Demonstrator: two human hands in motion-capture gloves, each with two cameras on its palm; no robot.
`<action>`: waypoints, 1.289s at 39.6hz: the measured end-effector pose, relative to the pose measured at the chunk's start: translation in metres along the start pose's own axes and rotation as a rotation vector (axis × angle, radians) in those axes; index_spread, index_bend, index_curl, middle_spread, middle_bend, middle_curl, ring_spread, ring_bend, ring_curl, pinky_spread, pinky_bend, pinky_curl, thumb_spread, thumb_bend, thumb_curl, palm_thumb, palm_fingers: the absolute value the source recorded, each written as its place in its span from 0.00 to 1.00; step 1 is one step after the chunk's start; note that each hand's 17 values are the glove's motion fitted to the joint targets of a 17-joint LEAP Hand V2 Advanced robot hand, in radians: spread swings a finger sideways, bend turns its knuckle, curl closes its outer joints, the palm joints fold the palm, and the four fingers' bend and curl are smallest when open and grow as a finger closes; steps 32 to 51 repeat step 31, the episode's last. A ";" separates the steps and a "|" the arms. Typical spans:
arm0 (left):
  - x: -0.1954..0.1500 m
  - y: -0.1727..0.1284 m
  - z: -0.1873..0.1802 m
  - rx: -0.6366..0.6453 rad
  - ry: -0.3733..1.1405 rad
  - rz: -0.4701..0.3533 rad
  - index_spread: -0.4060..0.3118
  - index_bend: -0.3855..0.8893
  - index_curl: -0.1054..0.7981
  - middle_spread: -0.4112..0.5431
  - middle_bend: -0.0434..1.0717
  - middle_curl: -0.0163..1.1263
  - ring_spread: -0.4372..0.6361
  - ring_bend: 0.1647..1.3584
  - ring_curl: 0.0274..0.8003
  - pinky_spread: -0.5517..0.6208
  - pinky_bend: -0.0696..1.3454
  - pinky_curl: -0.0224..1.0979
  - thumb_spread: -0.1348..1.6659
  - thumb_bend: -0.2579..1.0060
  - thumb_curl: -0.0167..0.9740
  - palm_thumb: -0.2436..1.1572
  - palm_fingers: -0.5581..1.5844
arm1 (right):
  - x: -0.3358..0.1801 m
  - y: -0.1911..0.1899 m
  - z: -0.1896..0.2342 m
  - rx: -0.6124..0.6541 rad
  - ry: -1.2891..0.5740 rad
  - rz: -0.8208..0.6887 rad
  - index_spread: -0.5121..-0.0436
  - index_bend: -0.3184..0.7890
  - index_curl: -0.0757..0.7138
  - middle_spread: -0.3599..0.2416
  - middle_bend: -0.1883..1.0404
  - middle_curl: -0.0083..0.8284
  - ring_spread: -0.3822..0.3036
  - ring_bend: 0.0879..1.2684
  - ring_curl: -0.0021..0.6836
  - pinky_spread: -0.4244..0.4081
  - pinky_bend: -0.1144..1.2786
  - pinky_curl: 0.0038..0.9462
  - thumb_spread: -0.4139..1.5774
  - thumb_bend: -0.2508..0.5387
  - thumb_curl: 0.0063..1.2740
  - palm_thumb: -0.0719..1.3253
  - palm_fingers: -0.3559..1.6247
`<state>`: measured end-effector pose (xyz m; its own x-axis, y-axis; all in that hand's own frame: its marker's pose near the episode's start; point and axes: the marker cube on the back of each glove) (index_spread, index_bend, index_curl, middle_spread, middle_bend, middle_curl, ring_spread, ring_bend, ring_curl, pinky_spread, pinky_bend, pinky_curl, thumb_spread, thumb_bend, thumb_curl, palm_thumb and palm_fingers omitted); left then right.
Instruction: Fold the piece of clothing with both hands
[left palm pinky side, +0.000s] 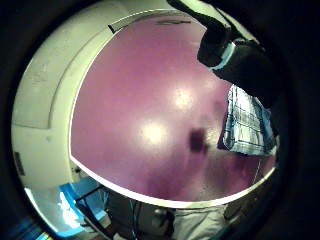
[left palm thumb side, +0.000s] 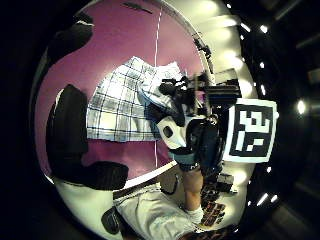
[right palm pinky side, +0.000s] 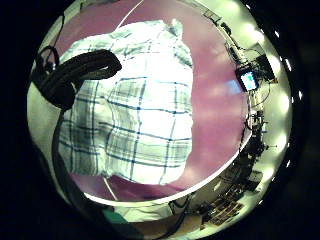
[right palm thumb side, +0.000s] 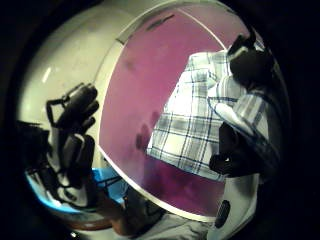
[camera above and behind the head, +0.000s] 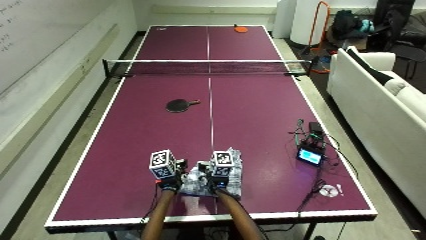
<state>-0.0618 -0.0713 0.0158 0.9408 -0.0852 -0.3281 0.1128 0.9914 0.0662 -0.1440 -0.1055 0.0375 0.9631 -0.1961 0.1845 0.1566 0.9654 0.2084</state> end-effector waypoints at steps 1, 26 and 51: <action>-0.004 0.001 -0.001 -0.007 0.005 -0.012 0.38 0.44 0.55 0.39 0.18 0.28 0.46 0.32 0.41 0.68 0.29 0.36 0.92 0.20 0.27 0.51 0.52 | -0.010 0.002 0.005 -0.021 -0.052 -0.028 0.40 0.37 0.34 0.21 0.45 0.60 0.21 0.60 0.71 0.14 0.49 0.41 0.65 0.29 0.37 0.81 0.76; 0.038 -0.005 0.017 0.050 -0.135 0.110 0.38 0.43 0.55 0.39 0.17 0.27 0.47 0.31 0.40 0.65 0.31 0.38 0.90 0.20 0.29 0.51 0.52 | 0.159 0.001 -0.051 -0.094 0.410 0.122 0.40 0.42 0.36 0.36 0.36 0.54 0.41 0.28 0.52 0.55 0.48 0.38 0.82 0.30 0.26 0.55 0.52; 0.048 -0.001 0.018 0.042 -0.152 0.126 0.38 0.43 0.55 0.39 0.17 0.27 0.47 0.31 0.41 0.64 0.31 0.38 0.90 0.20 0.29 0.51 0.52 | 0.159 -0.001 -0.047 -0.036 0.414 0.131 0.40 0.40 0.37 0.35 0.34 0.53 0.43 0.26 0.51 0.57 0.47 0.37 0.84 0.30 0.26 0.56 0.53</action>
